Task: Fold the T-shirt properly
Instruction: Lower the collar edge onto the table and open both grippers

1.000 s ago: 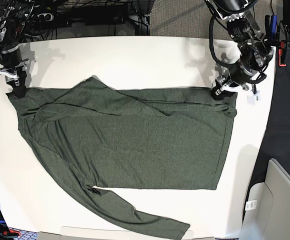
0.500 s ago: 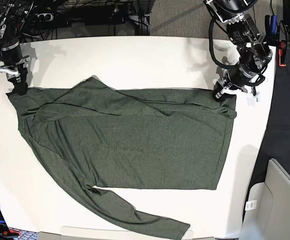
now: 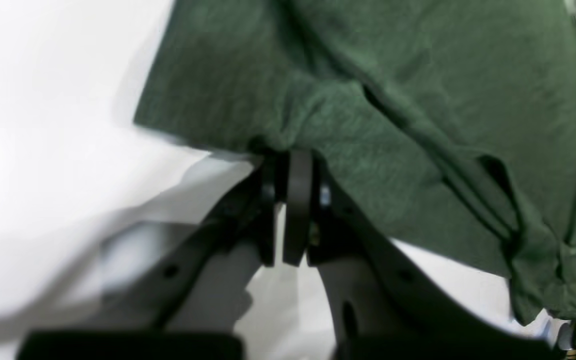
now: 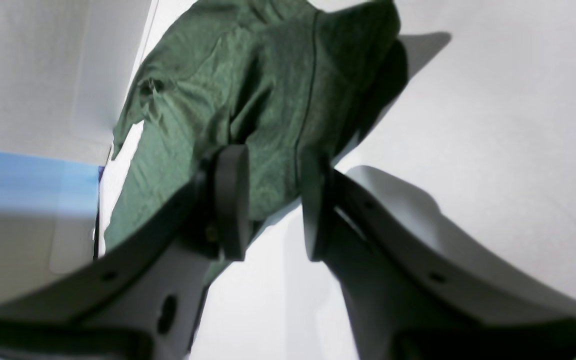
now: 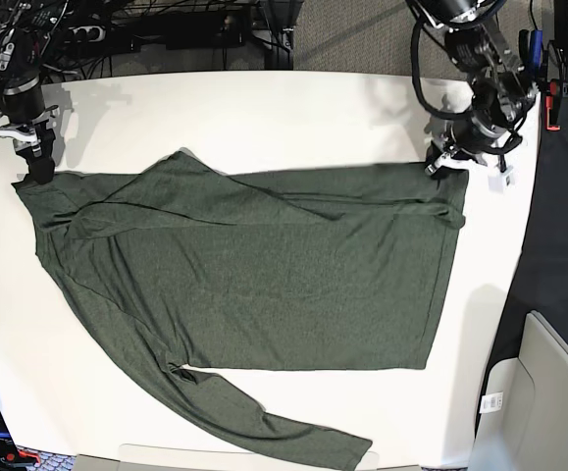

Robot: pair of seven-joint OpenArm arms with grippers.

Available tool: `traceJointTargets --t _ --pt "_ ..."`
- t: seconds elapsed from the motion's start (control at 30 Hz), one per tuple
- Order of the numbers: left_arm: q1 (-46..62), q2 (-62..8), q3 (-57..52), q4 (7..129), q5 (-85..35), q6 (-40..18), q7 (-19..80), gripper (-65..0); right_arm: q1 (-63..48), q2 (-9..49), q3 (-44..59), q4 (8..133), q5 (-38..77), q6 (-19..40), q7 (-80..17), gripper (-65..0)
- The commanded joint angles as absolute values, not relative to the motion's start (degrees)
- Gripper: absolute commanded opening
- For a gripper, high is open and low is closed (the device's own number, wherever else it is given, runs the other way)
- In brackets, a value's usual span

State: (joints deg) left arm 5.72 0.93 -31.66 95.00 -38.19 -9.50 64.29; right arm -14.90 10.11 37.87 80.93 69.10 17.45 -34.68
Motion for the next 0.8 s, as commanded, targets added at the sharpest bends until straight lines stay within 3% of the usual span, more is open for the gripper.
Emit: traceJointTargets --t 0.0,0.37,0.6,0.77 --pt "5.1 0.7 -31.5 96.7 -39.3 -9.9 63.6 -65.0 -15.2 9.9 37.8 79.6 69.7 16.1 -36.4 -46.3" --pt "5.4 0.7 -31.5 96.8 -39.3 -9.9 63.6 -65.0 -11.0 9.8 37.8 72.3 69.8 16.0 -36.5 -46.3" --pt "5.4 0.7 -31.5 96.7 -39.3 -9.9 63.6 -65.0 -15.8 8.8 37.8 74.6 79.4 16.5 -38.8 -46.4" --pt "5.4 0.7 -31.5 96.5 -39.3 -9.9 63.6 -65.0 -20.7 7.7 38.5 83.6 82.5 24.7 -38.4 -46.7"
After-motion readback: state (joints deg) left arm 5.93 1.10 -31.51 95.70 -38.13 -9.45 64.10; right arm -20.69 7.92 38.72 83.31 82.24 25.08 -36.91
